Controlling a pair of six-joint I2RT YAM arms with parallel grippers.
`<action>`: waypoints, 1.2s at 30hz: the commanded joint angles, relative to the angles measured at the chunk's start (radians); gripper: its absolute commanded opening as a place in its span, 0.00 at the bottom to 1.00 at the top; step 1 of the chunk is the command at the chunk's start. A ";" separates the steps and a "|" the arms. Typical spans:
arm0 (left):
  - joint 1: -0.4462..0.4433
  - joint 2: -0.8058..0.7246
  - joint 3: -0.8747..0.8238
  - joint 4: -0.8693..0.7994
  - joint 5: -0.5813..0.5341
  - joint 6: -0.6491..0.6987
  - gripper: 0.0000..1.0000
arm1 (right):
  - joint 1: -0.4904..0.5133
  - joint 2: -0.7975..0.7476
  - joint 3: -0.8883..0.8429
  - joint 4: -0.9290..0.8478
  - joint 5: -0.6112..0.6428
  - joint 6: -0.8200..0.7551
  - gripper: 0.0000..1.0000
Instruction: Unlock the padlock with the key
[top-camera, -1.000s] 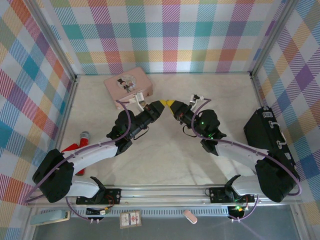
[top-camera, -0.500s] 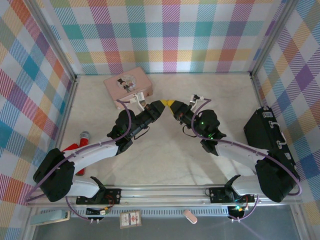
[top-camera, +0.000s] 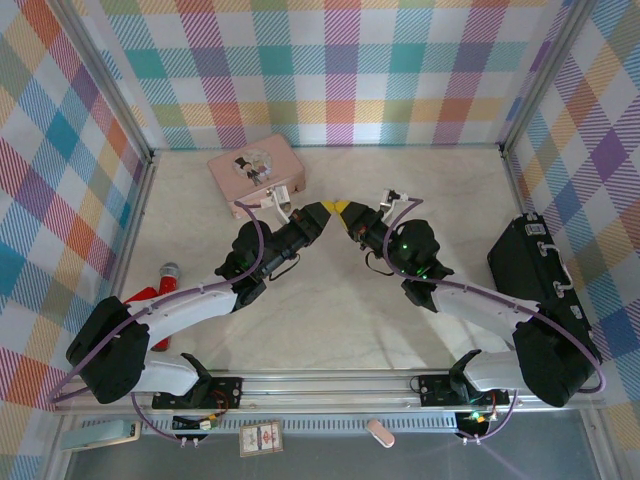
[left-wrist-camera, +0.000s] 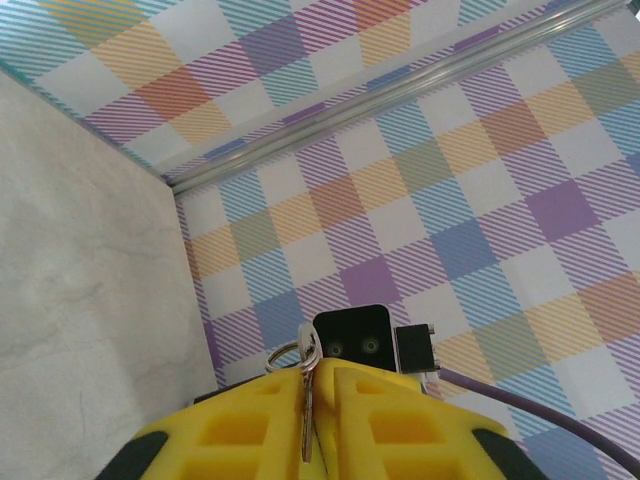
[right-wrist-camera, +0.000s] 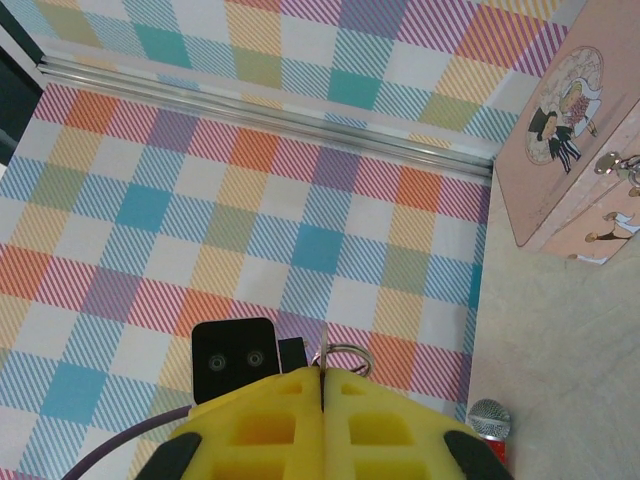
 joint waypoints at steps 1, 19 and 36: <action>-0.019 -0.026 -0.022 -0.003 0.016 -0.003 0.20 | 0.013 -0.027 0.001 0.027 0.018 -0.006 0.00; -0.019 -0.051 -0.030 -0.023 0.011 0.017 0.15 | 0.015 -0.038 0.009 -0.002 0.021 -0.014 0.00; -0.019 -0.046 -0.011 -0.061 -0.002 0.062 0.10 | 0.023 -0.033 0.026 -0.033 -0.005 -0.026 0.00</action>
